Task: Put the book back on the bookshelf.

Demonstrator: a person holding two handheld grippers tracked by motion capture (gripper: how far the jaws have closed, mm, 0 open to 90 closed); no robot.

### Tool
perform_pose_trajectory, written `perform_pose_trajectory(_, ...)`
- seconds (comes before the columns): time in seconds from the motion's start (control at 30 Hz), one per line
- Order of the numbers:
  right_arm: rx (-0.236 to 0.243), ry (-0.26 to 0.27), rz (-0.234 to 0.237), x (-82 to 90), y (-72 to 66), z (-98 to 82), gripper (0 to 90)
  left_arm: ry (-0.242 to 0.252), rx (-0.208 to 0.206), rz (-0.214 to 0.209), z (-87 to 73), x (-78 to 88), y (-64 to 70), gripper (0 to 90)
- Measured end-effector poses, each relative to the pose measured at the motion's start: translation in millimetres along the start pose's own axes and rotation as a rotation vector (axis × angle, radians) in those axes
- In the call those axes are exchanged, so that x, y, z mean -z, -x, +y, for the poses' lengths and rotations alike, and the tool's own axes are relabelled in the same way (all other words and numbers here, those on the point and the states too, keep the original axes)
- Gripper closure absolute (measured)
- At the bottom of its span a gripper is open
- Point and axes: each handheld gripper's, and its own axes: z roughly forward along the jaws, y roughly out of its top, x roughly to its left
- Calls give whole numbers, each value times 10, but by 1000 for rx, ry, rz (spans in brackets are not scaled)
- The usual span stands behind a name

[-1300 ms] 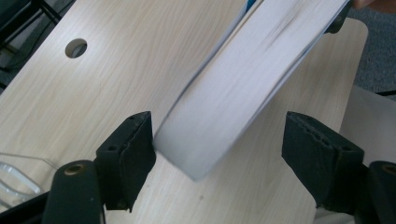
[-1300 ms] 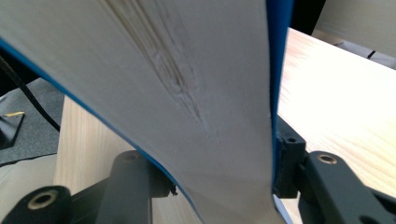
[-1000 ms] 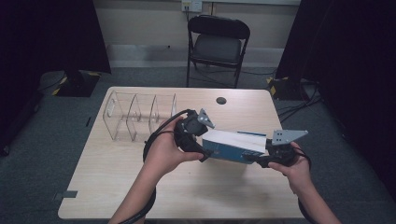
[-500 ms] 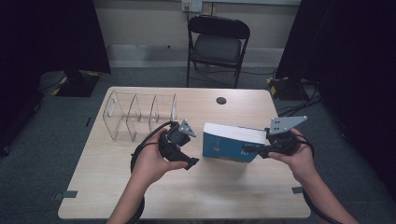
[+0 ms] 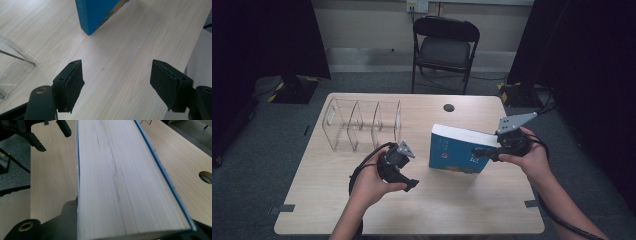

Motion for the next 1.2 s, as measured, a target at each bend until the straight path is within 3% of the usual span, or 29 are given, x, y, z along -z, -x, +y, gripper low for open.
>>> perform_pose_trajectory(0.1,-35,51,8,44,22,64,532,-5,2,-4,-45,-78,11,266)
perform_pose_trajectory(0.17,-23,13,-19,59,18,133,554,-16,-2,-11,-64,-112,12,264)
perform_pose_trajectory(0.27,-21,-46,-21,54,28,190,576,-9,9,-15,-107,-164,15,263)
perform_pose_trajectory(0.7,-48,-175,-26,27,54,339,572,11,43,-50,-269,-295,3,241)
perform_pose_trajectory(0.8,-14,-219,-37,3,64,390,568,12,44,-56,-316,-347,9,242)
perform_pose_trajectory(0.97,5,-269,-54,-45,90,478,543,19,52,-74,-395,-412,10,249)
perform_pose_trajectory(1.03,1,-288,-55,-84,85,514,557,7,55,-68,-405,-415,5,250)
perform_pose_trajectory(1.13,5,-323,-47,-144,80,554,563,29,62,-60,-420,-395,-8,255)
perform_pose_trajectory(1.2,0,-333,-41,-184,81,561,565,24,53,-73,-424,-388,-9,256)
